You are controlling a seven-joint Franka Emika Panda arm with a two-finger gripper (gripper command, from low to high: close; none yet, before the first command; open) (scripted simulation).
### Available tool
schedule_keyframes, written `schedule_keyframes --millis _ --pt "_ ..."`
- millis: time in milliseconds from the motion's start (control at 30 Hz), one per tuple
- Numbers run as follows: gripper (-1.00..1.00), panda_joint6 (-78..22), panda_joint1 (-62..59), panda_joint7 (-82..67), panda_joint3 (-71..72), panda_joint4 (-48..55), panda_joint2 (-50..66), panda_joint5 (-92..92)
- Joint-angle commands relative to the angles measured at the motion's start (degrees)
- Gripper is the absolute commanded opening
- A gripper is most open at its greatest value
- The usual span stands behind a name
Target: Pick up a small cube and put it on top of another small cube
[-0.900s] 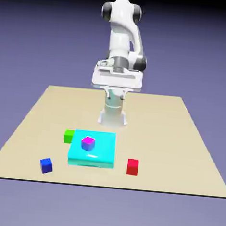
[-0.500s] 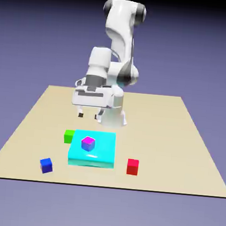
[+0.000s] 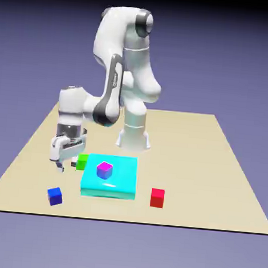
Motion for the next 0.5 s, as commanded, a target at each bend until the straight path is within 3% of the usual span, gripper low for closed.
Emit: schedule_keyframes --millis 0,200,467 --pt "0.00 -0.3 -1.8 2.5 0.8 0.8 1.6 0.9" --pt "0.00 -2.2 -12.9 17.4 5.9 5.5 11.5 6.0" --pt "0.00 5.3 -9.2 16.9 4.1 10.2 23.4 5.0"
